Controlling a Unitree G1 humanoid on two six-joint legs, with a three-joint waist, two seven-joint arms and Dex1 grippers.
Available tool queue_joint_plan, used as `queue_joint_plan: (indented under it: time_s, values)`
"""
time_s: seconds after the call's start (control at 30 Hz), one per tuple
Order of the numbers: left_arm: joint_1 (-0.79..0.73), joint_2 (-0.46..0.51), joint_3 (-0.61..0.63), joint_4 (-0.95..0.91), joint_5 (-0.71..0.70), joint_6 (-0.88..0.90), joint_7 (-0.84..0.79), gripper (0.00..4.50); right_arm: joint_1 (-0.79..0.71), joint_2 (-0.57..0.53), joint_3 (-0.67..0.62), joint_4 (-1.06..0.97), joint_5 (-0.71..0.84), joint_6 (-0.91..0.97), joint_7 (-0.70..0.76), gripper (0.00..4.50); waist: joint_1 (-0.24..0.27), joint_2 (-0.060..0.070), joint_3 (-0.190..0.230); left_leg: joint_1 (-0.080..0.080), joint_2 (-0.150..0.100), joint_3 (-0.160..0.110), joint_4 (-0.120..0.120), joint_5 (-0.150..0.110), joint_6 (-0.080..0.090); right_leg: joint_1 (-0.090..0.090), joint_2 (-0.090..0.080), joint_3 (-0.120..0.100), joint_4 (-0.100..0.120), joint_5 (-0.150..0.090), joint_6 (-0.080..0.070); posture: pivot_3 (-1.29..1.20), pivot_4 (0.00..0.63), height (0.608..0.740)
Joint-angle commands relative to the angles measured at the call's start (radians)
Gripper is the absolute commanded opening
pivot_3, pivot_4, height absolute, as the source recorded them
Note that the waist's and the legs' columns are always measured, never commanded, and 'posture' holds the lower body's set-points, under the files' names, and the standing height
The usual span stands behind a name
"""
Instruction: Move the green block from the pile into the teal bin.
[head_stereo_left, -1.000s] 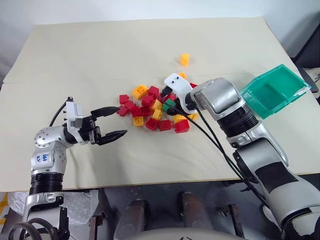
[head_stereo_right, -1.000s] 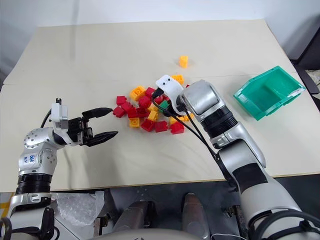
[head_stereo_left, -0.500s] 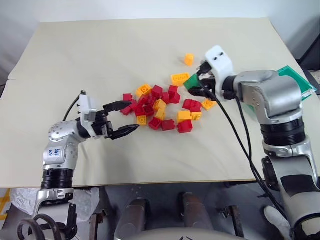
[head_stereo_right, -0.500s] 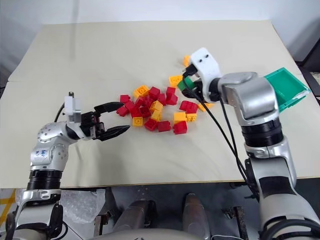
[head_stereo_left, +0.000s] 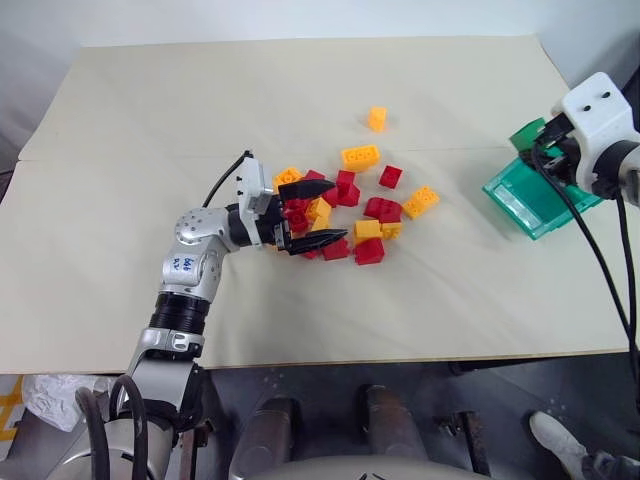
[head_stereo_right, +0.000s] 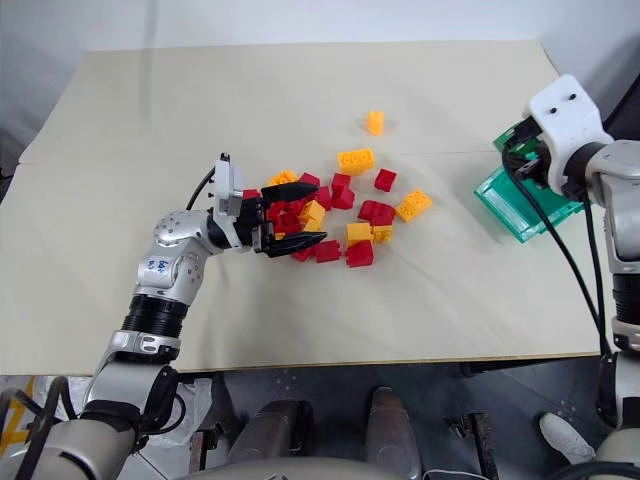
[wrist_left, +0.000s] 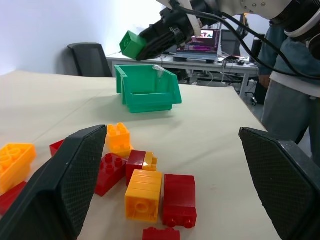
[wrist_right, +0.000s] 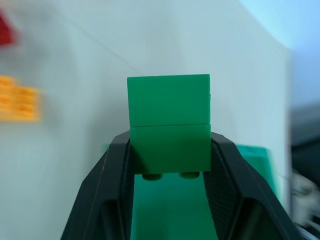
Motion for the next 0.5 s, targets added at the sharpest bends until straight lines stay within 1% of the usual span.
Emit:
queue_joint_plan:
  time_s: [0.03, 0.17, 0.23, 0.27, 0.3, 0.37, 0.43, 0.5]
  values:
    - [-0.095, -0.036, -0.011, 0.109, 0.042, -0.064, 0.002, 4.5, -0.077, 0.011, 0.015, 0.118, -0.07, -0.055, -0.057, 1.5, 0.002, 0.0, 0.0, 0.0, 0.0, 0.0, 0.001, 0.0, 0.0, 0.0, 0.0, 0.0, 0.0, 0.0, 0.0, 0.0, 0.15, 0.74]
    - [-0.142, -0.062, -0.005, 0.182, 0.059, -0.096, -0.007, 4.5, -0.088, 0.023, 0.05, 0.181, -0.121, -0.066, -0.072, 1.5, 0.002, 0.0, 0.0, -0.001, 0.0, 0.0, 0.002, -0.001, 0.001, 0.001, 0.0, 0.0, 0.0, 0.001, 0.001, 0.0, 0.15, 0.74]
    - [-0.155, -0.07, -0.001, 0.197, 0.059, -0.105, -0.014, 4.5, -0.079, 0.017, 0.069, 0.182, -0.139, -0.028, -0.062, 1.5, 0.001, 0.0, 0.0, -0.002, 0.0, 0.0, 0.001, -0.001, 0.001, 0.0, 0.0, 0.0, -0.001, 0.001, 0.001, 0.0, 0.15, 0.74]
    - [-0.16, -0.072, 0.001, 0.202, 0.059, -0.109, -0.016, 4.5, -0.076, 0.014, 0.077, 0.182, -0.147, -0.013, -0.055, 1.85, 0.001, 0.0, 0.0, -0.002, 0.0, 0.0, 0.001, -0.001, 0.001, -0.001, 0.0, 0.0, -0.001, 0.001, 0.001, 0.0, 0.15, 0.74]
    - [-0.164, -0.072, 0.002, 0.207, 0.058, -0.11, -0.017, 4.5, -0.069, 0.006, 0.088, 0.173, -0.153, 0.007, -0.041, 2.06, 0.002, 0.0, 0.0, -0.002, 0.0, 0.0, 0.001, -0.001, 0.002, -0.001, 0.0, 0.0, -0.001, 0.001, 0.001, 0.0, 0.15, 0.74]
    - [-0.166, -0.07, 0.004, 0.211, 0.061, -0.117, -0.021, 4.5, -0.036, -0.018, 0.105, 0.131, -0.163, 0.034, -0.007, 2.63, 0.002, 0.0, 0.0, -0.003, 0.0, 0.0, 0.001, -0.001, 0.001, -0.002, 0.0, 0.0, -0.001, 0.001, 0.001, 0.0, 0.15, 0.74]
    - [-0.166, -0.061, 0.008, 0.216, 0.063, -0.124, -0.028, 4.5, 0.011, -0.05, 0.11, 0.062, -0.153, 0.078, 0.046, 3.28, 0.004, 0.0, 0.0, -0.003, 0.0, -0.001, 0.002, -0.001, 0.001, -0.002, -0.001, -0.001, -0.001, 0.001, 0.001, 0.0, 0.15, 0.74]
    - [-0.163, -0.056, 0.012, 0.216, 0.064, -0.128, -0.03, 4.5, 0.024, -0.052, 0.102, 0.037, -0.147, 0.097, 0.062, 3.95, 0.003, 0.0, 0.0, -0.003, -0.001, -0.001, 0.003, -0.001, 0.002, -0.001, -0.001, -0.001, -0.001, 0.001, 0.001, 0.0, 0.15, 0.74]
